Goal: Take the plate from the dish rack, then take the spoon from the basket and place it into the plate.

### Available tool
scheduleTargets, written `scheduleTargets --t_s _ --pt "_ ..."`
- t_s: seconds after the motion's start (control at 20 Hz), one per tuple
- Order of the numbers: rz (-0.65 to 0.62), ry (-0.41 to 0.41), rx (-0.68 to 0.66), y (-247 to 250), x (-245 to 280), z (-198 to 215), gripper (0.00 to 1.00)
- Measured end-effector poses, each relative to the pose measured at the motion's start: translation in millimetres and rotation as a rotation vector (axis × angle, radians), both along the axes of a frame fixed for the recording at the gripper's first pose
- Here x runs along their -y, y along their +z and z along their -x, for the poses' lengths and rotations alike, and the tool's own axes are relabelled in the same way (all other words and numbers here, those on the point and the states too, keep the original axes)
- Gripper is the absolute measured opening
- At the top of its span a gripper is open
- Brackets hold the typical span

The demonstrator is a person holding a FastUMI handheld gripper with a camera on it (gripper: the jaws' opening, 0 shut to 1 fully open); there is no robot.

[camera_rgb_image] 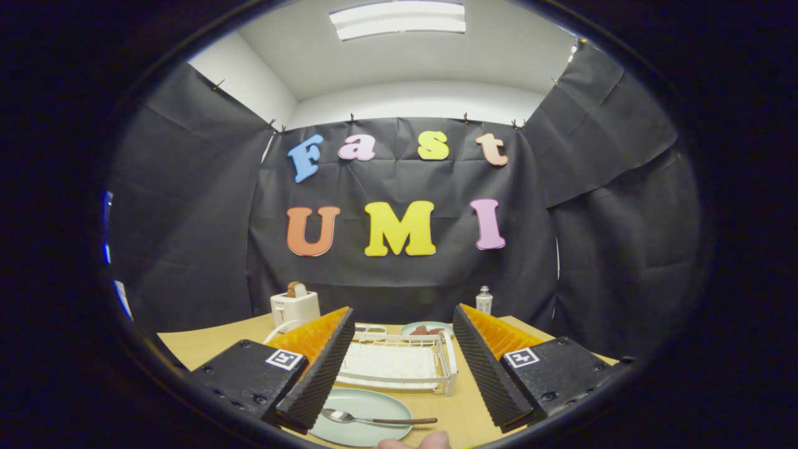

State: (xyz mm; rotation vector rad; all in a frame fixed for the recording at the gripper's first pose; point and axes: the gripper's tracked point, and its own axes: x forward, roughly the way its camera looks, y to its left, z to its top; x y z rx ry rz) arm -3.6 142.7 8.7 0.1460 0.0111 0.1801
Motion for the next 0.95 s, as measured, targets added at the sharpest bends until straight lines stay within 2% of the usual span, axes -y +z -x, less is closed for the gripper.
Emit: scheduleTargets --t_s 0.95 --pt "0.004 0.052 -0.021 9.7 -27.2 -0.5 1.00"
